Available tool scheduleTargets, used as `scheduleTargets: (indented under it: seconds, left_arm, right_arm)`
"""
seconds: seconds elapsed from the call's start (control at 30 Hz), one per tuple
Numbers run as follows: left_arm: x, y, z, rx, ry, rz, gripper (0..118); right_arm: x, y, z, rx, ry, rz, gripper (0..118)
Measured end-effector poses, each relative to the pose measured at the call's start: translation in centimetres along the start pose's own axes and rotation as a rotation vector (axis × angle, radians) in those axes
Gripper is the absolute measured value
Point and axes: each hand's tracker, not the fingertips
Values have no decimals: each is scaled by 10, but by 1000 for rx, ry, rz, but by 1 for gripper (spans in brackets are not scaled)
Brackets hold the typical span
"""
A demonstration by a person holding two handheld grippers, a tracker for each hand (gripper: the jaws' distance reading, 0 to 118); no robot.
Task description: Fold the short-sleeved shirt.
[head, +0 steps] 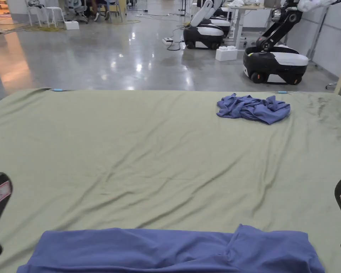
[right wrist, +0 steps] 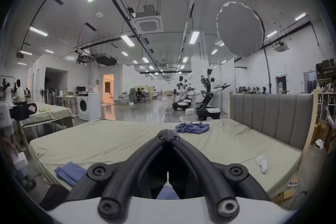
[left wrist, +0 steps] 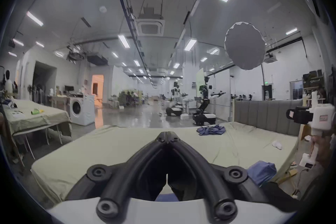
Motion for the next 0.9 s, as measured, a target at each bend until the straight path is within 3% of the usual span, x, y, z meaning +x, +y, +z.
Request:
scheduleTargets:
  seconds: [0.13,0.23,0.47,0.53,0.57,0.63,0.67,0.7,0.83,0.9]
  left_arm:
    - [-16,-1,-11,-50,-55,51,0]
    - [-44,-1,-22,-103,-52,173,0]
    - [-56,-3,-17,-127,14,104,0]
    - [-67,-4,-23,-158,-30,182,0]
    - [-83,-7,-32,-184,-101,287,5]
    - [-126,-25,-80,-421,-296,577,96]
    - [-141,-42,-101,-526,-407,686,117]
    - [-163,-74,-124,-604,-468,790,118]
    - [-204,-187,-166,-1088,-179,914,118]
    - [-204,-220,-168,-1152,-255,982,118]
  right_arm:
    - [-4,0,-12,-10,17,17,2]
    - [-6,1,-14,-33,33,24,2]
    - [-12,1,-18,-51,26,32,2]
    - [-13,1,-18,-51,28,39,2]
    - [-7,-4,-19,-62,49,25,2]
    - [-6,-5,-22,-98,92,23,2]
    - [-6,-7,-22,-104,98,29,2]
    - [-10,-10,-21,-113,104,37,2]
    - [-13,-16,-20,-174,166,-50,2]
    - [-14,-19,-18,-176,172,-49,2]
